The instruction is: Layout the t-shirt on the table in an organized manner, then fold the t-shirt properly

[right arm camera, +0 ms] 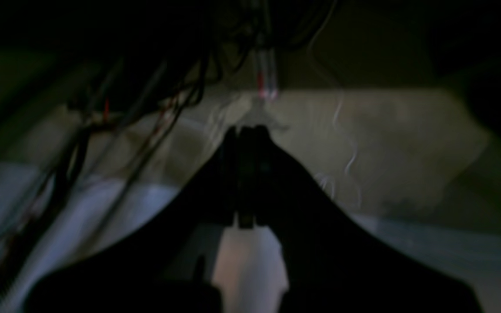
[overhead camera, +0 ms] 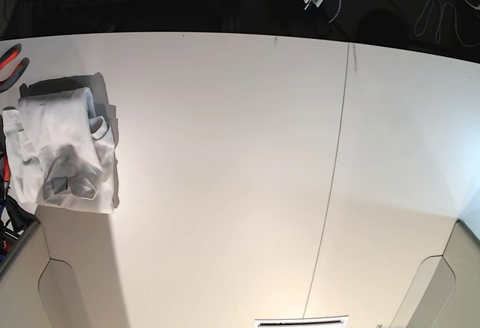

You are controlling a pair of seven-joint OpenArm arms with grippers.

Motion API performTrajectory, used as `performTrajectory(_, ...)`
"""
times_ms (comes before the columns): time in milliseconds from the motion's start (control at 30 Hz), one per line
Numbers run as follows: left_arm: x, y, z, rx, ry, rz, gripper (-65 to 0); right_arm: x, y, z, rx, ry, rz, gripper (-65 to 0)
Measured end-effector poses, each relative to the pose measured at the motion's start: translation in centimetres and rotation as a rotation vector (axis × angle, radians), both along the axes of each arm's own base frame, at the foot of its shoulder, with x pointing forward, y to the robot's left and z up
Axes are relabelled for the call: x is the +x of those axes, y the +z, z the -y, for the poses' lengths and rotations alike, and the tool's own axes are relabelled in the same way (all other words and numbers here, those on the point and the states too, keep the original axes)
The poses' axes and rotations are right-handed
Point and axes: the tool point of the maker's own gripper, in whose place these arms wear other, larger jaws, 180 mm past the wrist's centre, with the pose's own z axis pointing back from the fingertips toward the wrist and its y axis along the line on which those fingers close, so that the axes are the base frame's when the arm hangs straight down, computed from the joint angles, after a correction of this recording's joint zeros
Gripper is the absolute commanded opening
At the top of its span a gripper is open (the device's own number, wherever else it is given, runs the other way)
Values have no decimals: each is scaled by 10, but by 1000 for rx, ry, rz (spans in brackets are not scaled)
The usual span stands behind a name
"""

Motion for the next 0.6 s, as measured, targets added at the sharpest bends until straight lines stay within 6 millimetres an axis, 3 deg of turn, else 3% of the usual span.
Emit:
performTrajectory(200, 25, -4, -31, 149, -12, 69, -650, 35, -7, -12, -78, 31, 65, -650)
performTrajectory(600, 29, -5, -28, 152, -7, 75, -650, 37, -7, -24, -60, -20, 66, -650)
